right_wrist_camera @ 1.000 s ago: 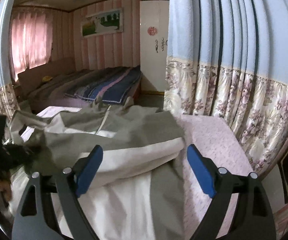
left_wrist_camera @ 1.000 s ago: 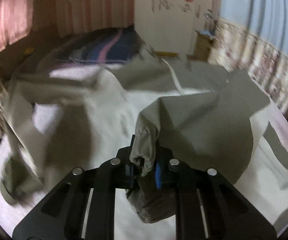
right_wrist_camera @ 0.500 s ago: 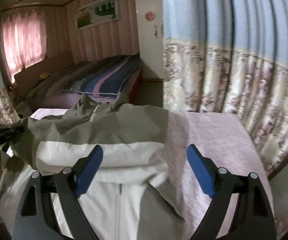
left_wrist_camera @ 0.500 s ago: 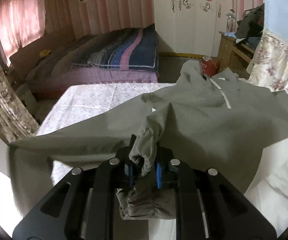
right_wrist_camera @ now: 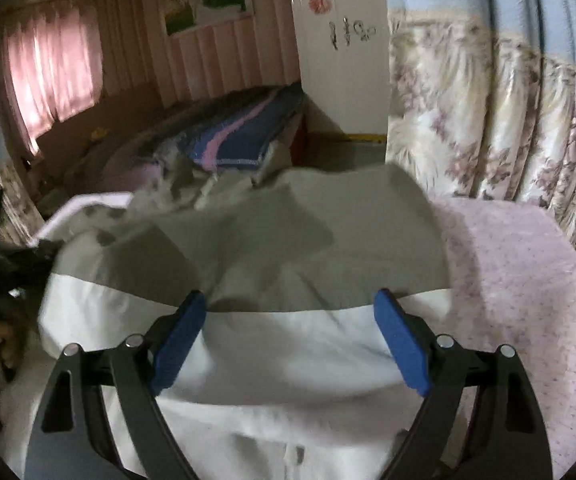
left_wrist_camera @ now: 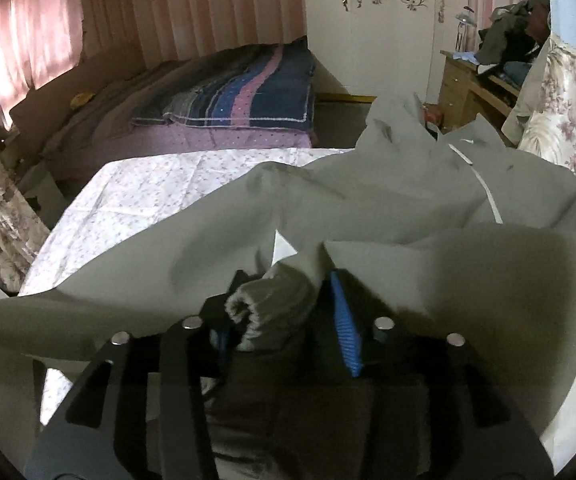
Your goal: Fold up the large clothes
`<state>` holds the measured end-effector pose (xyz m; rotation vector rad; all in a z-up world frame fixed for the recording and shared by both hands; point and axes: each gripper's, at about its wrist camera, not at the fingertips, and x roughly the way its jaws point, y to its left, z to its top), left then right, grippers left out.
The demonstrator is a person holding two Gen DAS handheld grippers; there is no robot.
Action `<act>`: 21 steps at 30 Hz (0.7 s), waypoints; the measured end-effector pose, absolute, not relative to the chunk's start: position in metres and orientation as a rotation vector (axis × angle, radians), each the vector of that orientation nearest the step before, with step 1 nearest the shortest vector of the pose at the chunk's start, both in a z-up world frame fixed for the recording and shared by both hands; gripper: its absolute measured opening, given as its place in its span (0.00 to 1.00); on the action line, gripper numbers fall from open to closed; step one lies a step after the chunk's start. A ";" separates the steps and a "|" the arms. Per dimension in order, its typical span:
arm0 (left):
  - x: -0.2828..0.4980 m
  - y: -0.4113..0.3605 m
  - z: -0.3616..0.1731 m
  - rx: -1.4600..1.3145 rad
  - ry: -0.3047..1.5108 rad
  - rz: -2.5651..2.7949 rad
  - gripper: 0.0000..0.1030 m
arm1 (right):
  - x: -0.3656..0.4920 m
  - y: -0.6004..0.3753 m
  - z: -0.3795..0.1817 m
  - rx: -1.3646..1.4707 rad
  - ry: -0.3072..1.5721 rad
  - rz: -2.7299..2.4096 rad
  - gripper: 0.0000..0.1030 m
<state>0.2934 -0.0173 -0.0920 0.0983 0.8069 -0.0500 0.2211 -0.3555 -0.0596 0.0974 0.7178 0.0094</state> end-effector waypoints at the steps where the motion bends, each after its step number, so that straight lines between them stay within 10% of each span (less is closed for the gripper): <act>1: 0.296 -0.017 -0.095 0.099 0.806 -0.049 0.44 | 0.226 -0.355 -0.066 0.086 0.740 -0.008 0.84; 21: 0.321 0.010 -0.109 0.047 0.857 -0.040 0.86 | 0.251 -0.405 -0.092 0.103 0.907 -0.281 0.85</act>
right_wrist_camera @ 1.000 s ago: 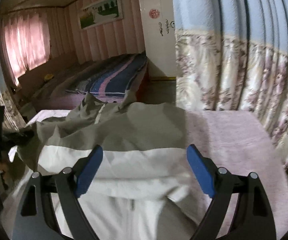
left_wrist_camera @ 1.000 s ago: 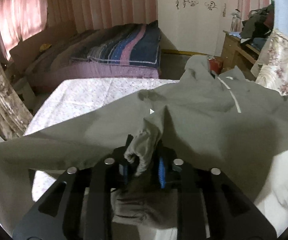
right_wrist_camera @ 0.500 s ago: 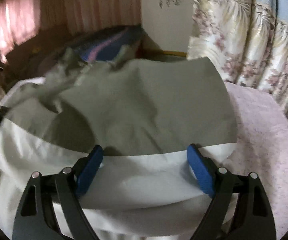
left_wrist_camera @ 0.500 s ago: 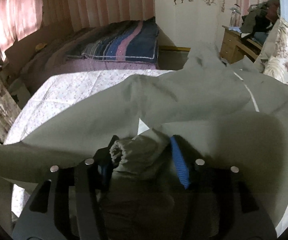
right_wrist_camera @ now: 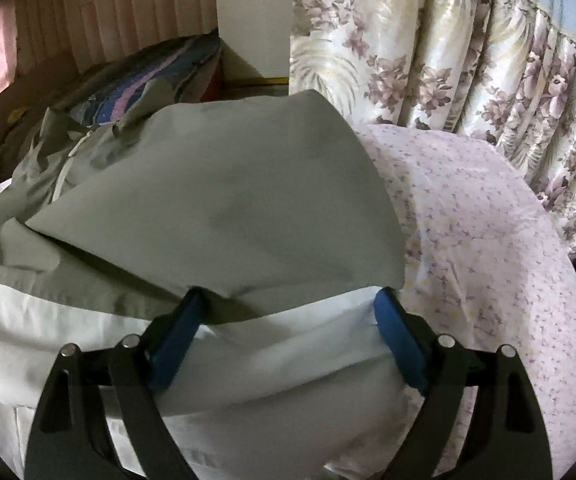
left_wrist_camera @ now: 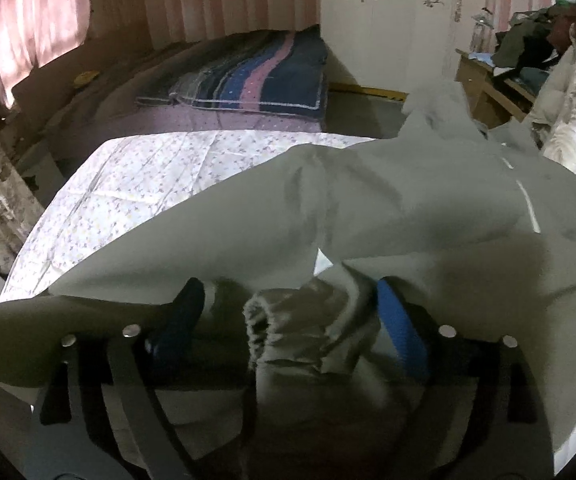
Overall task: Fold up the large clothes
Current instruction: 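Release the sleeve with the left gripper and smooth the jacket front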
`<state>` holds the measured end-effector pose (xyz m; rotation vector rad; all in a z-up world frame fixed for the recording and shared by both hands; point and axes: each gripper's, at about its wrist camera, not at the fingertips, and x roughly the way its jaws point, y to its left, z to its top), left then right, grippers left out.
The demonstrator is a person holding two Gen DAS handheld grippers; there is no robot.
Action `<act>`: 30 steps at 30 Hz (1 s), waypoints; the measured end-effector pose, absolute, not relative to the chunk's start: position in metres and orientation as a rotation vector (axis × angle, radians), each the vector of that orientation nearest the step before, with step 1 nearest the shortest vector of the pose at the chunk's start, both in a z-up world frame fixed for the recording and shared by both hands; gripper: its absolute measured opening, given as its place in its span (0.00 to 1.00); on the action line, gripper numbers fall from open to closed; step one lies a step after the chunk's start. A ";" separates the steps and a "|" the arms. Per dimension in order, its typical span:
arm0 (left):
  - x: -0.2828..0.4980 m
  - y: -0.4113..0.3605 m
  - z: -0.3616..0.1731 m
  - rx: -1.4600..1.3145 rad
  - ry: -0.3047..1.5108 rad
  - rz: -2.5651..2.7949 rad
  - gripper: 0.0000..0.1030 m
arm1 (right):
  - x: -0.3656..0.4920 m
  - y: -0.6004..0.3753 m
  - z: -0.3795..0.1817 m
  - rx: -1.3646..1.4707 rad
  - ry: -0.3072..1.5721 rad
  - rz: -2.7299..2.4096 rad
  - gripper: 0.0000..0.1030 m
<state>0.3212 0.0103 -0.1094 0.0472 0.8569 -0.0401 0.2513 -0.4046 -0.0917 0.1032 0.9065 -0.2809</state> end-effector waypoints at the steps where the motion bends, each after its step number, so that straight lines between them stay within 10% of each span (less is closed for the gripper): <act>1: 0.318 0.012 -0.108 0.046 0.858 -0.048 0.87 | 0.249 -0.406 -0.091 0.097 0.903 -0.293 0.85; 30: 0.051 0.106 -0.072 -0.042 0.786 -0.039 0.97 | 0.009 -0.377 0.006 0.215 0.635 -0.114 0.90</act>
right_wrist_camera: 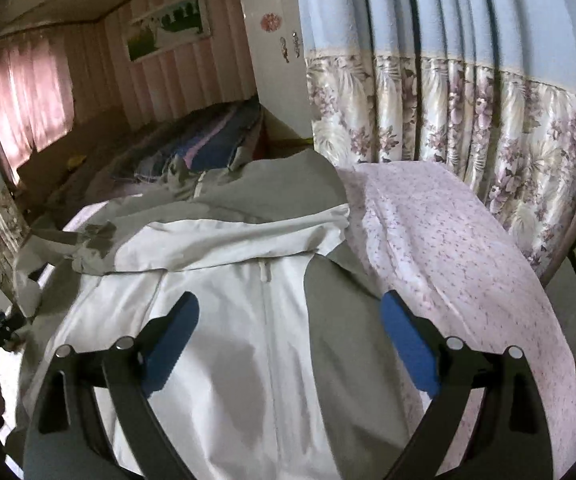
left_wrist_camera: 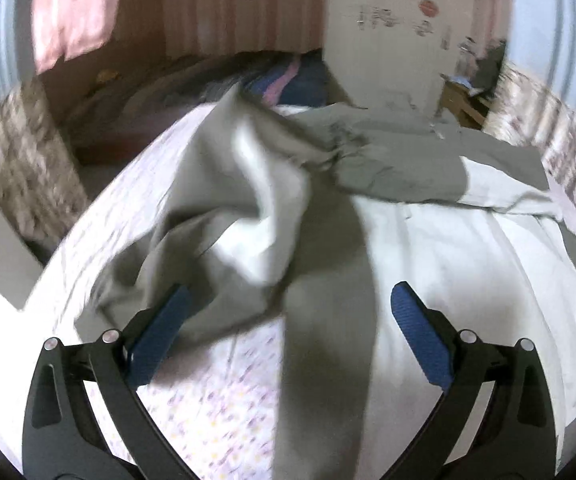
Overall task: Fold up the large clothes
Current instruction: 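Release the sleeve with the left gripper and smooth the jacket front, then grasp the other grey sleeve cuff with the left gripper and lift it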
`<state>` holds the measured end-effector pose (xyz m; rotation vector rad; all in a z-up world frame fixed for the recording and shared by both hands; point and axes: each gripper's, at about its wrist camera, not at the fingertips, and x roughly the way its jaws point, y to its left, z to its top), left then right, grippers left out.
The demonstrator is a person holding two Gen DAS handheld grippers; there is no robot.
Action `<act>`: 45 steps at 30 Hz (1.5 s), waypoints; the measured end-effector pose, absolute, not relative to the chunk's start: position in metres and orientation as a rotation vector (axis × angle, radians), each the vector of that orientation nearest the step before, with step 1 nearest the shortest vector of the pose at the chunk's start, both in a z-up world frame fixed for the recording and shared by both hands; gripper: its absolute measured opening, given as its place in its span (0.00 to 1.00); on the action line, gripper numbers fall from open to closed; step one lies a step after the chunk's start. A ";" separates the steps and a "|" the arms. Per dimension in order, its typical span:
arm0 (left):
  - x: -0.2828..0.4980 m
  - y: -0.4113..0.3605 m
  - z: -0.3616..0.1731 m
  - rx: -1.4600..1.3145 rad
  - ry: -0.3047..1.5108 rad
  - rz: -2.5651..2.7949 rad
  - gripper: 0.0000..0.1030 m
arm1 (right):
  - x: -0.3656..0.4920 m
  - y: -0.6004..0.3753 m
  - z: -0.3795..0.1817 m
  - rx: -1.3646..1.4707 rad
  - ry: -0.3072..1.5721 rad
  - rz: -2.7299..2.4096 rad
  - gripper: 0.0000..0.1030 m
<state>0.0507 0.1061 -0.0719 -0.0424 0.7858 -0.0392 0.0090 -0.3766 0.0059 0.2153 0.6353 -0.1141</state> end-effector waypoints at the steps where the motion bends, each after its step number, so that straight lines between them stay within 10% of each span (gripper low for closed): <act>1: 0.051 0.113 -0.076 -0.061 0.798 -0.029 0.97 | 0.006 -0.376 0.006 0.217 0.631 -0.117 0.90; 32: 0.035 0.200 -0.118 -0.233 0.858 0.289 0.95 | -0.002 -0.357 0.007 0.202 0.584 -0.092 0.90; 38: 0.055 0.201 -0.110 -0.174 0.874 0.199 0.31 | -0.011 -0.355 0.000 0.194 0.596 -0.095 0.90; 45: 0.070 0.246 -0.061 -0.120 0.778 0.324 0.25 | -0.021 -0.363 0.005 0.179 0.596 -0.112 0.90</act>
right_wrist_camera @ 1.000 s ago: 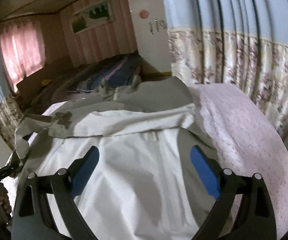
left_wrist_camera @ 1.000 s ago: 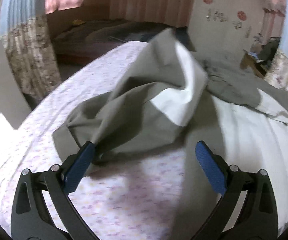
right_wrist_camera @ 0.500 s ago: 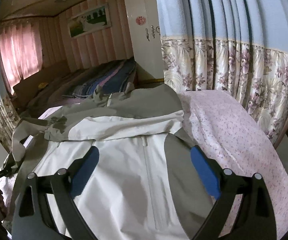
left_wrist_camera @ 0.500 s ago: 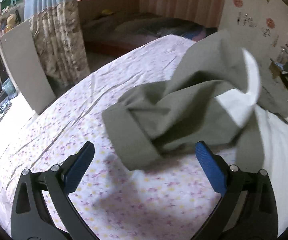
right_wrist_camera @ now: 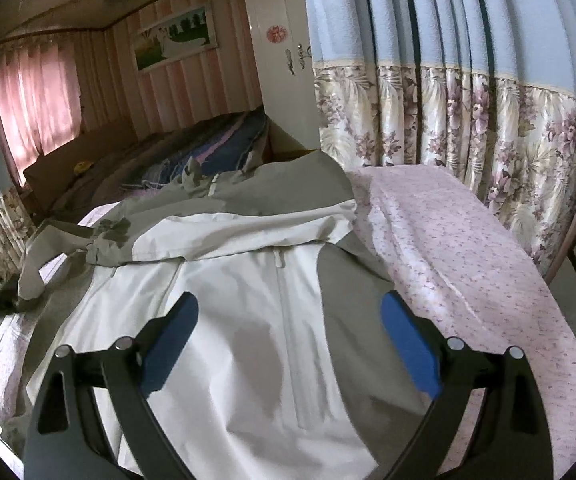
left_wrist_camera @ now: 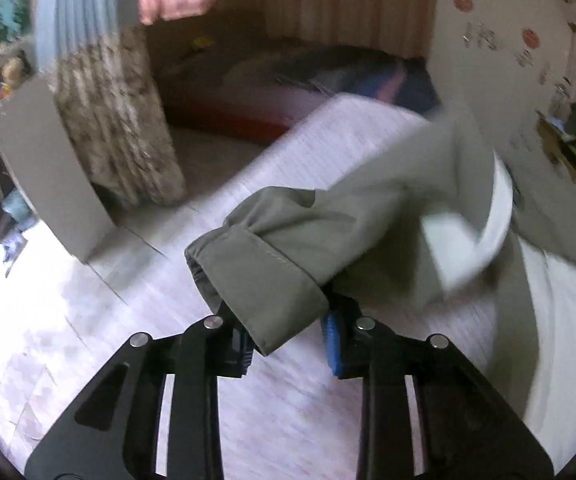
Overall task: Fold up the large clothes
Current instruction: 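Grasp the other grey sleeve cuff with the left gripper and lift it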
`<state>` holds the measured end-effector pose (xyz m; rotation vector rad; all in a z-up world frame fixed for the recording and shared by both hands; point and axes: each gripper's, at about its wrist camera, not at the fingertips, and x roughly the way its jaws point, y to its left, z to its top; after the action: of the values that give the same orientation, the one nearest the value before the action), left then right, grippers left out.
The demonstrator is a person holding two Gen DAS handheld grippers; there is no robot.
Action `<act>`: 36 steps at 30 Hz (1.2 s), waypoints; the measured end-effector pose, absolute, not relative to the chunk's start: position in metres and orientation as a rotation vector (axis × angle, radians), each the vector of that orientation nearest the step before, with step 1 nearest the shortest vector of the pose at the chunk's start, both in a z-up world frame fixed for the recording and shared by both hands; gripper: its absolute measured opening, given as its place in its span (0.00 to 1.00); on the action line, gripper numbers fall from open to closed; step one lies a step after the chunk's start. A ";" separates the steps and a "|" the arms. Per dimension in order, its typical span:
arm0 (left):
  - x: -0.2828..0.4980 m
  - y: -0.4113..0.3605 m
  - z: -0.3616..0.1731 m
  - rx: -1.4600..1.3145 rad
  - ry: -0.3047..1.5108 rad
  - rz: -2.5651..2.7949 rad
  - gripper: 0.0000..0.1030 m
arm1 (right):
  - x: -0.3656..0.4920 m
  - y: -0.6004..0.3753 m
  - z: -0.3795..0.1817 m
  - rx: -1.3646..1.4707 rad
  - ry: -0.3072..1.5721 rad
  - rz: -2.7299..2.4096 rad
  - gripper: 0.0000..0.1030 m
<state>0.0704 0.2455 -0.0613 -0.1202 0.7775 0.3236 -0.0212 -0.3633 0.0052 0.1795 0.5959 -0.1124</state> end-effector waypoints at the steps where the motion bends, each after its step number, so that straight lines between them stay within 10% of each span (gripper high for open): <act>1: 0.073 0.255 -0.052 -0.119 0.760 0.349 0.25 | -0.021 -0.365 0.007 0.178 0.594 -0.115 0.90; 20: 0.114 0.362 0.020 -0.227 0.656 0.490 0.24 | 0.003 -0.356 0.011 0.156 0.606 -0.106 0.90; 36: 0.173 0.040 0.047 -0.024 0.608 -0.045 0.25 | 0.026 -0.373 0.002 0.181 0.614 -0.095 0.90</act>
<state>0.1734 0.0401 0.0467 -0.0238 0.6080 -0.0447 0.0255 -0.3730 0.0025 0.1814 0.6142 -0.0951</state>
